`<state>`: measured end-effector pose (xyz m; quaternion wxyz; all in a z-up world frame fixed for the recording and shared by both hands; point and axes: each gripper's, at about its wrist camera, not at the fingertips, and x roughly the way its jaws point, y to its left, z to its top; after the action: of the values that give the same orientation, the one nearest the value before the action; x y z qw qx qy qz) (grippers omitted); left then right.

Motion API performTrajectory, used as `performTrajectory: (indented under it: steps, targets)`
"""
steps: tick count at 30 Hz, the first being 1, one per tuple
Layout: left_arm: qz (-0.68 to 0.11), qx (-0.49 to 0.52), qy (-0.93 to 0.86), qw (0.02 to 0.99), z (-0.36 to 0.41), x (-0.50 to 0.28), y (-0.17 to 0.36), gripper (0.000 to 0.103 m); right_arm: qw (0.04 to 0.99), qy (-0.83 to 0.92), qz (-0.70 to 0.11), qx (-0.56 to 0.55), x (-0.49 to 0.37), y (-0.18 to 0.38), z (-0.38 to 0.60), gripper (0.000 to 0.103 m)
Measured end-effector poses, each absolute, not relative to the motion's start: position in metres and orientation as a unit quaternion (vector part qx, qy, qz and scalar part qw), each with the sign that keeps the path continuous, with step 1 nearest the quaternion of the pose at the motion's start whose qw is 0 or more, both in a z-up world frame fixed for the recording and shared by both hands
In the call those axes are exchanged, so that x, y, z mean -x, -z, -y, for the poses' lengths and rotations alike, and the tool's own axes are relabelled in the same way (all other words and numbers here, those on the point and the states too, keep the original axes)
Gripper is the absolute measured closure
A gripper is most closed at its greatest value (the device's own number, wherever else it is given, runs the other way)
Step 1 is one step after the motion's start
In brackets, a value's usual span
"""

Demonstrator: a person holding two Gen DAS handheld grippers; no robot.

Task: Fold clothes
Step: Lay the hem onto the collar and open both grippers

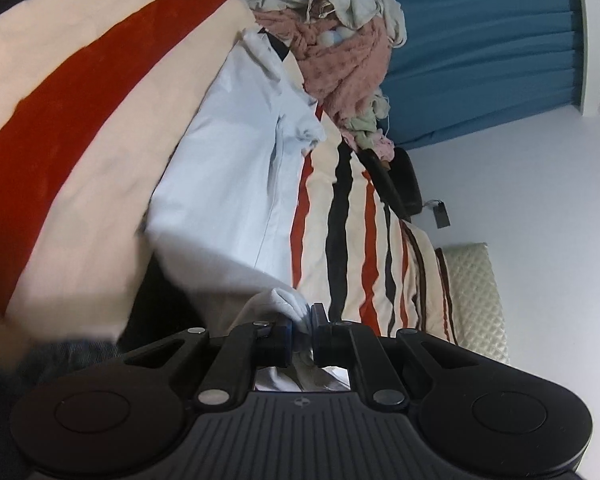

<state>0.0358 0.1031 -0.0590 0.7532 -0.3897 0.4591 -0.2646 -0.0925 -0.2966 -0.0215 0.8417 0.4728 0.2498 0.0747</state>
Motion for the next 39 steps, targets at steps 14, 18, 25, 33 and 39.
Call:
performTrajectory:
  steps: [14, 18, 25, 33, 39]
  targets:
    - [-0.351, 0.28, 0.234, 0.862, -0.038, -0.207, 0.061, 0.094, 0.9, -0.027, -0.231, -0.369, -0.109, 0.034, 0.3, 0.098]
    - [-0.322, 0.249, 0.225, 0.885, -0.027, -0.243, 0.082, 0.094, 0.921, -0.039, -0.208, -0.326, -0.156, 0.058, 0.301, 0.098]
    - [-0.32, 0.164, 0.212, 0.909, -0.003, -0.284, 0.129, 0.093, 0.946, -0.028, -0.221, -0.235, -0.203, 0.089, 0.285, 0.096]
    - [-0.327, 0.117, 0.208, 0.914, 0.0, -0.279, 0.131, 0.043, 0.956, -0.021, -0.233, -0.179, -0.205, 0.086, 0.266, 0.028]
    - [-0.278, 0.066, 0.188, 0.94, 0.002, -0.239, 0.09, 0.023, 0.966, -0.013, -0.196, -0.168, -0.174, 0.061, 0.26, 0.021]
